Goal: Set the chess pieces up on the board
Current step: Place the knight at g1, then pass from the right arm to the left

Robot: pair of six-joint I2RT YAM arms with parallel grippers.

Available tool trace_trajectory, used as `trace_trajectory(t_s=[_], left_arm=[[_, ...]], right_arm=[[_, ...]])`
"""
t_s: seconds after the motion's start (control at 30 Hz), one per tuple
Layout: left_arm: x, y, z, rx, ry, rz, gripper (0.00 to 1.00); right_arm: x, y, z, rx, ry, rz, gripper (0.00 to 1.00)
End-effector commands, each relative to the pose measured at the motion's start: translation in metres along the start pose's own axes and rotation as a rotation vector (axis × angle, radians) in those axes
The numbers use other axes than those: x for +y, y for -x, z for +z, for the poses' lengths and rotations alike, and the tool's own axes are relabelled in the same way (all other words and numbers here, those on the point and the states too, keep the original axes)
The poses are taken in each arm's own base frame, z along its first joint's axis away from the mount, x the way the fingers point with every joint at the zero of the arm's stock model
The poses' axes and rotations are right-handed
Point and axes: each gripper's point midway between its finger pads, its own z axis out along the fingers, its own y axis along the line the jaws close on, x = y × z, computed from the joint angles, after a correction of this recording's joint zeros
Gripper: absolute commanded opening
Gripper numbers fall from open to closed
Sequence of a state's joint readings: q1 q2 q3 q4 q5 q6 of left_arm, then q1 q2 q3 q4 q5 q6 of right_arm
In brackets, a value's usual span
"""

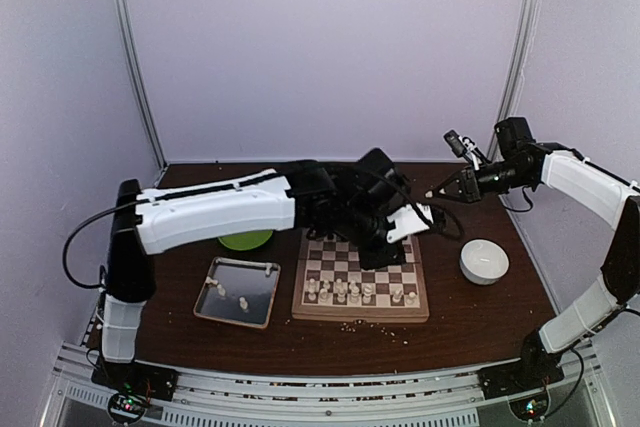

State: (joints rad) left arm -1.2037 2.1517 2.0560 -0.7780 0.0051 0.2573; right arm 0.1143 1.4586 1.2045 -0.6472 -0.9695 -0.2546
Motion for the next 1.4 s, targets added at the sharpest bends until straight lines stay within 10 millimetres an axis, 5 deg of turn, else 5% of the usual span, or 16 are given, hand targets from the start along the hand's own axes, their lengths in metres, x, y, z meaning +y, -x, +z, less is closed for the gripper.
trace_trajectory(t_s=[0.0,0.17,0.3,0.43,0.77,1.37], left_arm=[[0.076,0.067,-0.093,-0.402,0.228,-0.188,0.41],[0.11,0.081,-0.145,-0.744,0.243,-0.339,0.42],[0.124,0.087,-0.15,-0.932,0.117,-0.478,0.43],[0.117,0.102,-0.148,-1.049,0.011,-0.478,0.43],[0.112,0.112,-0.148,-1.214,-0.218,-0.518,0.43],[0.13,0.111,-0.137,-1.226,-0.248,-0.597,0.44]], right_arm=[[0.045,0.043,-0.023,-0.136,0.185,-0.016,0.11],[0.074,0.072,-0.039,-0.236,0.331,0.049,0.12],[0.094,0.091,-0.051,-0.329,0.418,0.099,0.12],[0.118,0.103,-0.061,-0.38,0.489,0.093,0.13],[0.126,0.095,-0.045,-0.34,0.516,0.102,0.14],[0.133,0.081,-0.032,-0.285,0.526,0.085,0.15]])
